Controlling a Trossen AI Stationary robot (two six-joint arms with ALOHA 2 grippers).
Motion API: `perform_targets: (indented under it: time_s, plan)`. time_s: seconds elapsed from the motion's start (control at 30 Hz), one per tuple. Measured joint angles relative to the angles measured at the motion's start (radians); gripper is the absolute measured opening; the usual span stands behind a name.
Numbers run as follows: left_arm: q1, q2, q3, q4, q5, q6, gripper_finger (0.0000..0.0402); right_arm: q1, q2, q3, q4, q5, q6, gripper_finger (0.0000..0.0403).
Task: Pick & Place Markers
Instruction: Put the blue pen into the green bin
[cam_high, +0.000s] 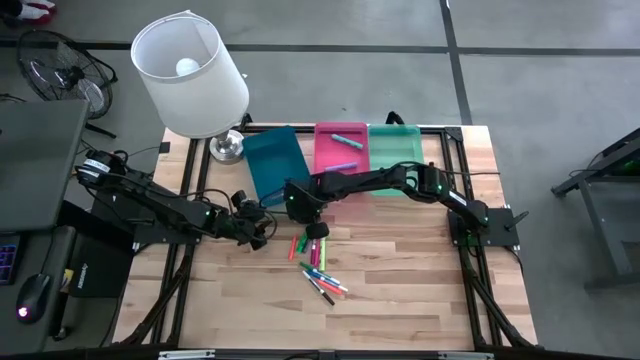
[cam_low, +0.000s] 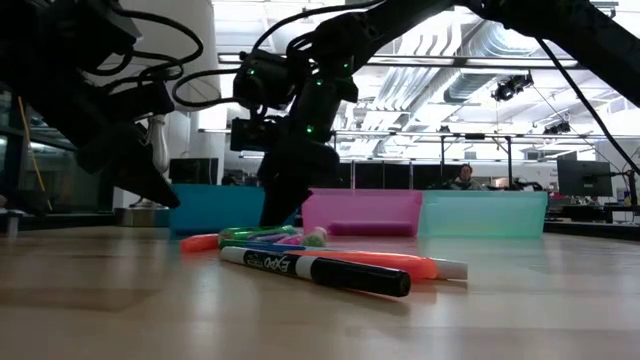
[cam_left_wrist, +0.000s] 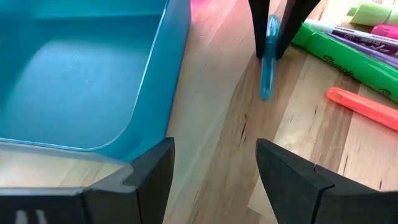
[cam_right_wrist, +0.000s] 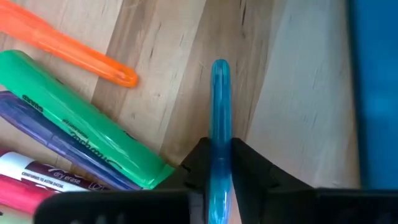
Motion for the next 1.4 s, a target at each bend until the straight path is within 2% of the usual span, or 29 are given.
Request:
perform_targets:
  time_s: [0.1,0.23,1.07,1.4]
  plan:
    - [0.000,0.000,0.000,-0.001,0.000,0.000,0.0220,0.000,-0.001,-0.001,0.001,0.002,-0.002,0.0048]
    - [0.000,0.000,0.000,-0.007,0.001,0.000,0.0220,0.001,-0.009,-0.002,0.002,0.000,-0.002,0.0028]
    - [0.000,0.001,0.000,-0.007,0.023,-0.008,0.0220,0.011,-0.111,-0.006,-0.053,0.112,0.023,0.0028]
    - [0.000,0.002,0.000,-0.002,0.023,-0.010,0.0220,0.014,-0.136,-0.005,-0.085,0.120,0.024,0.0028]
